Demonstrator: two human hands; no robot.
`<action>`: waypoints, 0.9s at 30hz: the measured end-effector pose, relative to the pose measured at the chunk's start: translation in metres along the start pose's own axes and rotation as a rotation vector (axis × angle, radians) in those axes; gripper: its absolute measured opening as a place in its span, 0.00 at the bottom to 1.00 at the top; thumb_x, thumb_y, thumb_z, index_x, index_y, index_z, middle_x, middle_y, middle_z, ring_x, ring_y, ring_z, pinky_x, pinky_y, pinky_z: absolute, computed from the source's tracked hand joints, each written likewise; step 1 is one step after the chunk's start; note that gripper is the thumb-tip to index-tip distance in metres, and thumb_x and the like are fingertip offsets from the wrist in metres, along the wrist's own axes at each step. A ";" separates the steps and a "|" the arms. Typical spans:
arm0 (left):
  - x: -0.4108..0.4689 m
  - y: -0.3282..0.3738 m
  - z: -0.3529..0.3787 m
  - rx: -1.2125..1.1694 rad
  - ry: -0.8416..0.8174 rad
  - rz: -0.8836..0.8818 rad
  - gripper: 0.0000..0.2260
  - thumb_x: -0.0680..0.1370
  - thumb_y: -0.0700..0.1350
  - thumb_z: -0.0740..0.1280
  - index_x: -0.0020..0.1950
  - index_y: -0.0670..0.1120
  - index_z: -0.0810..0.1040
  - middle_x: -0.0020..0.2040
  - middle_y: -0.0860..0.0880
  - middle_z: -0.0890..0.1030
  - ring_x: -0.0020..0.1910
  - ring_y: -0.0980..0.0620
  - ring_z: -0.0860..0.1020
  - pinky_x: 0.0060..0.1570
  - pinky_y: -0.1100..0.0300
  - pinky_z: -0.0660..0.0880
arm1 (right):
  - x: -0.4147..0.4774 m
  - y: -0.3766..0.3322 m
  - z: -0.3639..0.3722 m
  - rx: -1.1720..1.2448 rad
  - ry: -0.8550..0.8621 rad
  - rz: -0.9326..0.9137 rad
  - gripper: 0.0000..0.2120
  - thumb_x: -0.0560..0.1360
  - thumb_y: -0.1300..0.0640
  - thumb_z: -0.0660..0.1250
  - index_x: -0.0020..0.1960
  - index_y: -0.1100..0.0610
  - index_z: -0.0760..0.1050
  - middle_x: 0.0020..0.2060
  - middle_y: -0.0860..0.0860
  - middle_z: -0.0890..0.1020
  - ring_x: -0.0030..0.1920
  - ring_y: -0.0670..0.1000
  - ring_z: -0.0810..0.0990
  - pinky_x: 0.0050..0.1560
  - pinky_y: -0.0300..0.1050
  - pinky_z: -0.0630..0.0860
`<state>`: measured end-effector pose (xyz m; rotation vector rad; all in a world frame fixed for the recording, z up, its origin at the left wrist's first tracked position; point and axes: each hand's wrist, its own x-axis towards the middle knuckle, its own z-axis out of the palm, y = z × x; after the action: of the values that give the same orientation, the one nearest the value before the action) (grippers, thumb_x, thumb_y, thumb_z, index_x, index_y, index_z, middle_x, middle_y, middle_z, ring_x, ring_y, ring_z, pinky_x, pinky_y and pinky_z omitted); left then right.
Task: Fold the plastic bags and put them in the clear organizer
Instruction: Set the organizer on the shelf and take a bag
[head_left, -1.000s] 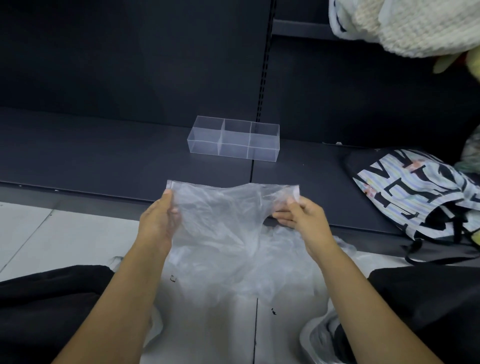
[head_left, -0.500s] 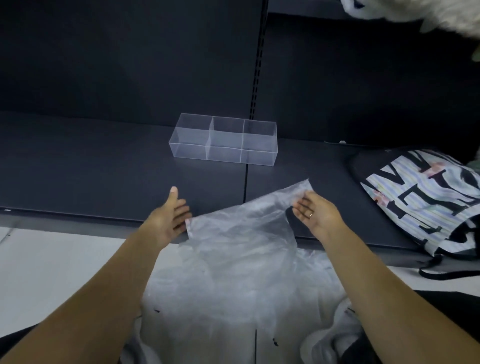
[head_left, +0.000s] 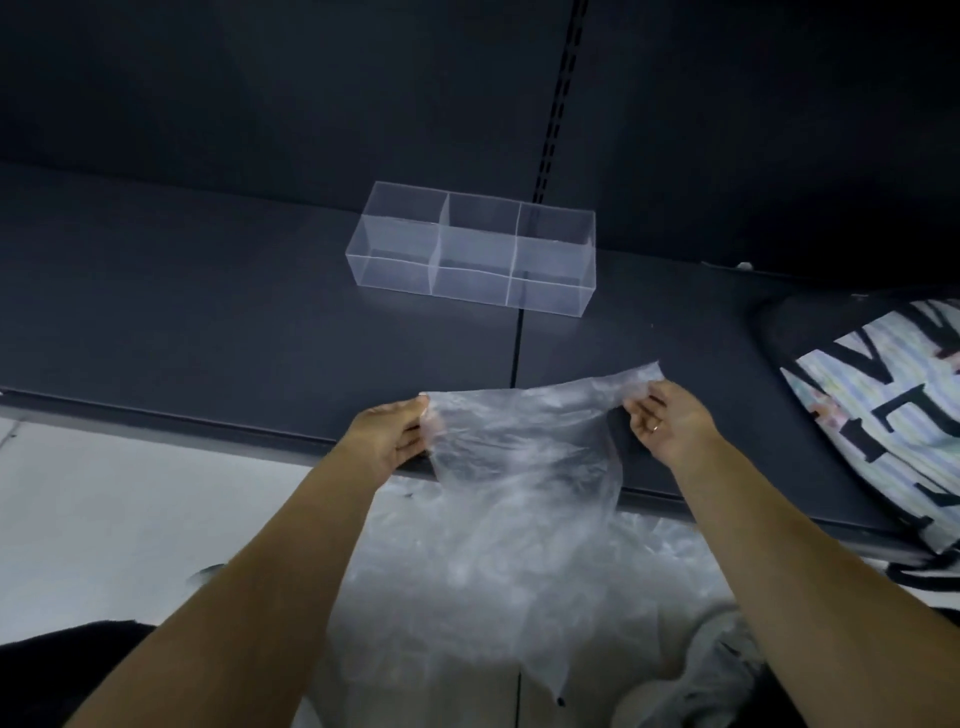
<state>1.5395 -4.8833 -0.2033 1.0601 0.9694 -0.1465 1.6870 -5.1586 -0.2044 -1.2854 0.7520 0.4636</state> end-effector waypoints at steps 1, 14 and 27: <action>0.002 0.004 0.002 0.017 0.023 0.015 0.12 0.78 0.43 0.68 0.60 0.40 0.76 0.54 0.43 0.81 0.46 0.48 0.81 0.42 0.59 0.76 | 0.000 -0.004 0.000 -0.039 0.000 -0.015 0.06 0.79 0.56 0.62 0.43 0.56 0.73 0.37 0.52 0.78 0.33 0.48 0.78 0.27 0.37 0.70; 0.034 0.052 0.007 0.118 0.231 0.198 0.04 0.78 0.39 0.68 0.45 0.40 0.77 0.49 0.39 0.80 0.42 0.44 0.79 0.41 0.54 0.78 | 0.031 -0.022 0.019 -0.456 0.150 -0.422 0.08 0.75 0.57 0.70 0.38 0.57 0.77 0.22 0.47 0.79 0.20 0.42 0.73 0.21 0.32 0.68; -0.030 -0.029 -0.015 0.045 0.442 0.110 0.15 0.79 0.50 0.65 0.35 0.44 0.74 0.37 0.46 0.79 0.32 0.51 0.75 0.39 0.56 0.74 | -0.092 0.059 -0.013 -0.514 -0.139 -0.281 0.08 0.74 0.53 0.71 0.51 0.56 0.79 0.48 0.52 0.81 0.50 0.50 0.79 0.49 0.45 0.76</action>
<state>1.4974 -4.8965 -0.2027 1.2114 1.3041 0.1648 1.5808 -5.1485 -0.1795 -1.7869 0.3316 0.5290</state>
